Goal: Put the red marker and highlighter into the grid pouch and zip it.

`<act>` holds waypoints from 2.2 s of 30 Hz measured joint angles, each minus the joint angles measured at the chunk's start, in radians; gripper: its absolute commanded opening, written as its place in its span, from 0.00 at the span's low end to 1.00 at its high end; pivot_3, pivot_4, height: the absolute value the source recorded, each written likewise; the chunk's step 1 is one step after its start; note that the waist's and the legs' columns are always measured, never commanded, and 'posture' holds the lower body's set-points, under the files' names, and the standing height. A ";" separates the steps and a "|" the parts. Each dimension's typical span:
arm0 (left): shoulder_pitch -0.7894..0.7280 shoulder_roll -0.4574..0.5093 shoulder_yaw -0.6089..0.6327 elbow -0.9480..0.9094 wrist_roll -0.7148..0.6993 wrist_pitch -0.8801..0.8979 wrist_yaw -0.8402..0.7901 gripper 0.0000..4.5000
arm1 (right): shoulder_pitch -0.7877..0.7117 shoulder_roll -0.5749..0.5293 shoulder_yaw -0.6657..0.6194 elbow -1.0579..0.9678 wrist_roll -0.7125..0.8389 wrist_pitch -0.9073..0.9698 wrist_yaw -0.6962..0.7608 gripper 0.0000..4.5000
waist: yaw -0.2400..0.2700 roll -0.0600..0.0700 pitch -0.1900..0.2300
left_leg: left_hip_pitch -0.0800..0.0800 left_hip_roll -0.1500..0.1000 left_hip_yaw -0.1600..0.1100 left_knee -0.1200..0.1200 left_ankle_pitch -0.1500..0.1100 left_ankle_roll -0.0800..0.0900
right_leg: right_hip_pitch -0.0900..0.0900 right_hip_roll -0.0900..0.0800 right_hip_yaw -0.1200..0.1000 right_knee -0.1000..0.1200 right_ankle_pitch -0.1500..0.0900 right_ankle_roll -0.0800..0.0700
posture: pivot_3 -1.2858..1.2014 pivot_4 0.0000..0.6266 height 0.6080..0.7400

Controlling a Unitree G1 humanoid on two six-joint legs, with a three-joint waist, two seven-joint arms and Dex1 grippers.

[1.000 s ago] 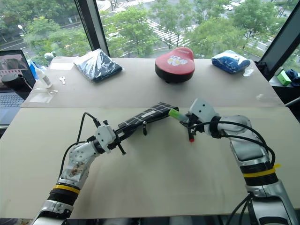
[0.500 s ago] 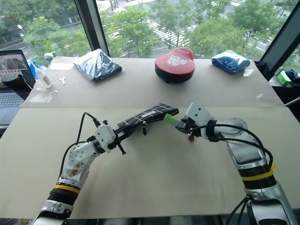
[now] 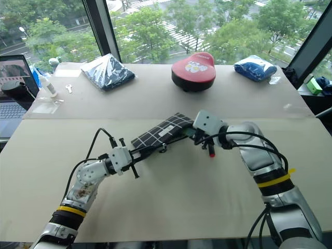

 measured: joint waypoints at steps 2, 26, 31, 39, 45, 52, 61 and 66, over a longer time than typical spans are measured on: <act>0.000 0.000 0.000 0.006 0.000 0.000 -0.004 0.00 | -0.006 -0.010 0.049 0.002 -0.073 -0.082 -0.002 0.24 | -0.001 0.000 0.000 | 0.000 0.000 0.000 0.000 0.000 0.000 | 0.000 0.000 0.000 0.000 0.000 0.000 | 0.52 0.24 1.00; 0.010 -0.006 0.000 -0.063 -0.015 0.054 -0.003 0.00 | -0.037 0.131 0.122 0.305 -0.305 -0.815 -0.307 0.41 | -0.009 0.001 0.000 | 0.002 0.000 0.000 0.000 0.002 -0.004 | 0.002 0.003 0.000 0.000 0.000 0.000 | 0.52 0.24 1.00; 0.012 -0.008 0.000 -0.071 -0.016 0.059 0.005 0.00 | -0.042 0.138 0.065 0.338 -0.213 -0.745 -0.234 0.76 | -0.009 0.001 0.001 | 0.002 0.001 0.000 0.000 0.002 -0.003 | 0.003 0.003 0.000 0.000 0.000 0.000 | 0.52 0.24 1.00; 0.017 -0.044 0.018 -0.090 -0.050 0.131 0.049 0.00 | -0.040 0.030 -0.133 0.214 0.153 -0.333 0.044 0.76 | -0.001 0.002 0.002 | 0.001 0.001 -0.001 0.000 0.001 -0.002 | 0.003 0.001 0.000 -0.001 0.000 0.000 | 0.52 0.24 1.00; 0.002 -0.053 0.035 -0.092 -0.061 0.180 0.071 0.00 | 0.094 -0.121 -0.343 -0.018 0.612 0.256 0.240 0.76 | 0.001 0.003 0.002 | 0.001 0.003 -0.002 -0.001 -0.005 0.007 | 0.004 -0.005 -0.002 -0.004 0.001 0.000 | 0.52 0.24 1.00; -0.002 -0.064 0.046 -0.096 -0.070 0.198 0.077 0.00 | 0.195 -0.057 -0.339 -0.023 0.428 0.337 -0.100 0.76 | 0.001 0.003 0.001 | 0.000 0.000 -0.001 -0.001 0.000 -0.002 | 0.000 -0.007 -0.005 -0.002 0.001 0.000 | 0.52 0.24 1.00; -0.002 -0.067 0.046 -0.099 -0.072 0.200 0.075 0.00 | 0.160 0.075 -0.304 -0.030 0.342 0.493 -0.336 0.76 | 0.002 0.003 0.001 | -0.003 -0.001 -0.001 -0.001 0.000 -0.002 | -0.001 -0.005 -0.008 -0.003 0.002 0.000 | 0.52 0.24 1.00; -0.002 -0.068 0.046 -0.099 -0.072 0.200 0.076 0.00 | 0.160 0.072 -0.263 -0.034 0.292 0.511 -0.356 0.76 | 0.001 0.003 0.001 | -0.003 -0.001 -0.001 -0.001 0.000 -0.002 | 0.000 -0.002 -0.008 -0.004 0.002 0.000 | 0.52 0.24 1.00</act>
